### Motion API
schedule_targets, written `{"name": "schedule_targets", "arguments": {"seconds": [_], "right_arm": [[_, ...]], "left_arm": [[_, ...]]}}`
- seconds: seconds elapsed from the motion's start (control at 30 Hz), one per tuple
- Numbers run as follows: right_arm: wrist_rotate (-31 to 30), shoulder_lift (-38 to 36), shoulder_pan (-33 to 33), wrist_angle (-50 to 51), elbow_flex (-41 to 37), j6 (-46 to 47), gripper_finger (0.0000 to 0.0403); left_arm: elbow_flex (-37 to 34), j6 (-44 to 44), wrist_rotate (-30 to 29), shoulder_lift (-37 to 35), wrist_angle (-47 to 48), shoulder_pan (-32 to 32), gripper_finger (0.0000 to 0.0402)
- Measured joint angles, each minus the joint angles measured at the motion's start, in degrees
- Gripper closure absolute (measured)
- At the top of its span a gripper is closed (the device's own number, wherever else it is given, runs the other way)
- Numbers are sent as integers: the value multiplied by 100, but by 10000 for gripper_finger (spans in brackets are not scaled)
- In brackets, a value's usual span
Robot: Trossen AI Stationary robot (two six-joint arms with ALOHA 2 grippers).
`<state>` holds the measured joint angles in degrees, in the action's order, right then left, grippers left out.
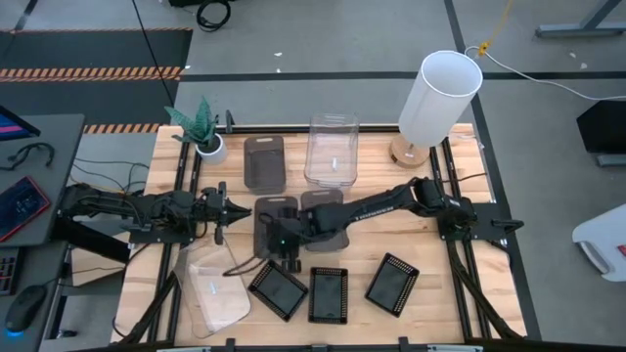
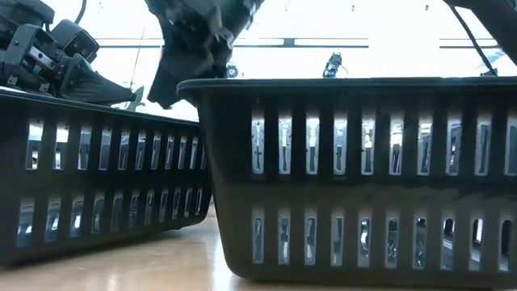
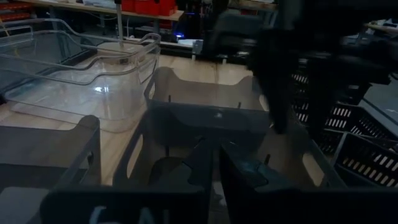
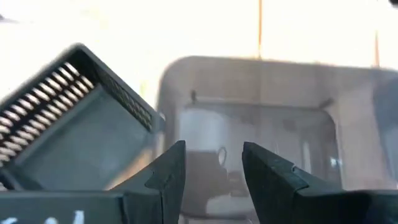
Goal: Stack baskets by color
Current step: Stack the left transparent black bin on top of the right transparent black bin
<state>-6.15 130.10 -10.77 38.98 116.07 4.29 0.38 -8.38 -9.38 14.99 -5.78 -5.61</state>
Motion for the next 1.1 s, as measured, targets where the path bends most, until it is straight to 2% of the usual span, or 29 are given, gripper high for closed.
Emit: {"name": "schedule_targets", "arguments": {"seconds": [0.27, 0.5, 0.73, 1.1], "right_arm": [[-160, 116, -378, -469, -3, 194, 227], [-585, 116, -452, -409, -199, 182, 179], [-588, 116, -469, -370, -377, 138, 142], [-572, 114, -409, -461, -829, 152, 160]], "left_arm": [[1, 0, 1, 0, 2, 0, 376], [2, 0, 1, 1, 4, 1, 368], [0, 0, -1, -1, 4, 0, 369], [2, 0, -1, -1, 4, 1, 366]]}}
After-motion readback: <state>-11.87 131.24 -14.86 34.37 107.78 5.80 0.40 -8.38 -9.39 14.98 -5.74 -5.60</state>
